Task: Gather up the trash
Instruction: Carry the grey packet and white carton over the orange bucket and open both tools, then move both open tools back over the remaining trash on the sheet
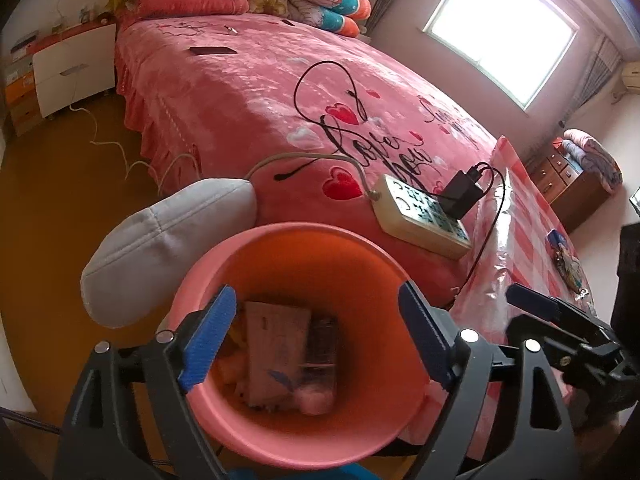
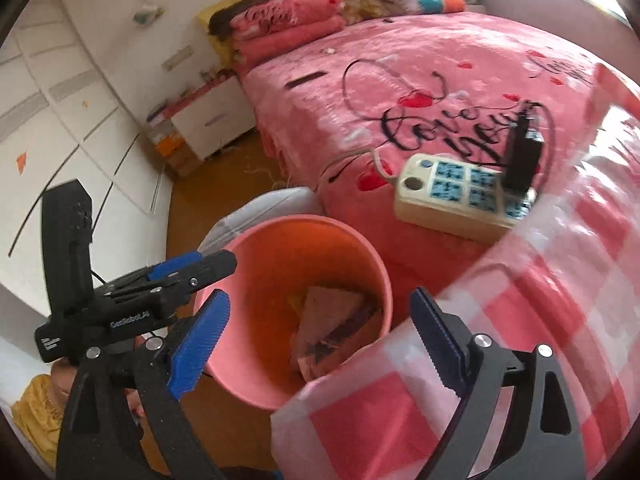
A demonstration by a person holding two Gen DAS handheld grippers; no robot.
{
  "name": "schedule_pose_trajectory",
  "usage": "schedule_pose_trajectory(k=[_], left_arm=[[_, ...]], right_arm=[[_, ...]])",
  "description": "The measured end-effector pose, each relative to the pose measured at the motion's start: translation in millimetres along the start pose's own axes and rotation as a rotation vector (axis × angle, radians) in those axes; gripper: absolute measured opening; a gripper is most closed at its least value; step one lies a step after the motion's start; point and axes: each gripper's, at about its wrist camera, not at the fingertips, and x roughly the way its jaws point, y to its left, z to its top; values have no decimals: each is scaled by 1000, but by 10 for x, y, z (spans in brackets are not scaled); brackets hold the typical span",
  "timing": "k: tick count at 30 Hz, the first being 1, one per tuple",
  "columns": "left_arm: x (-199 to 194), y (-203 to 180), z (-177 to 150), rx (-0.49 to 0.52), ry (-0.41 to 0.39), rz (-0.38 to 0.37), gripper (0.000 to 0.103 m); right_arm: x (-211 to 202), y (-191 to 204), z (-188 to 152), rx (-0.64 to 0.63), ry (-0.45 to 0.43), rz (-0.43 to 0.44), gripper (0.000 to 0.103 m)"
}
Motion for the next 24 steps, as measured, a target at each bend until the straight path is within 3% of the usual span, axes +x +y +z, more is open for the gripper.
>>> schedule_pose_trajectory(k=[6,14,24], left_arm=[[42,-184,13,38,2,-51,85],[14,-482,27,97,2,-151,86],[-246,-944,75,190,-60,-254,90]], right_arm=[[-344,-132,-104,21,-98,-74,92],[-681,-386,-299,71,-168,-174,92],[-1109,-799,-548,200,-244,-259,93]])
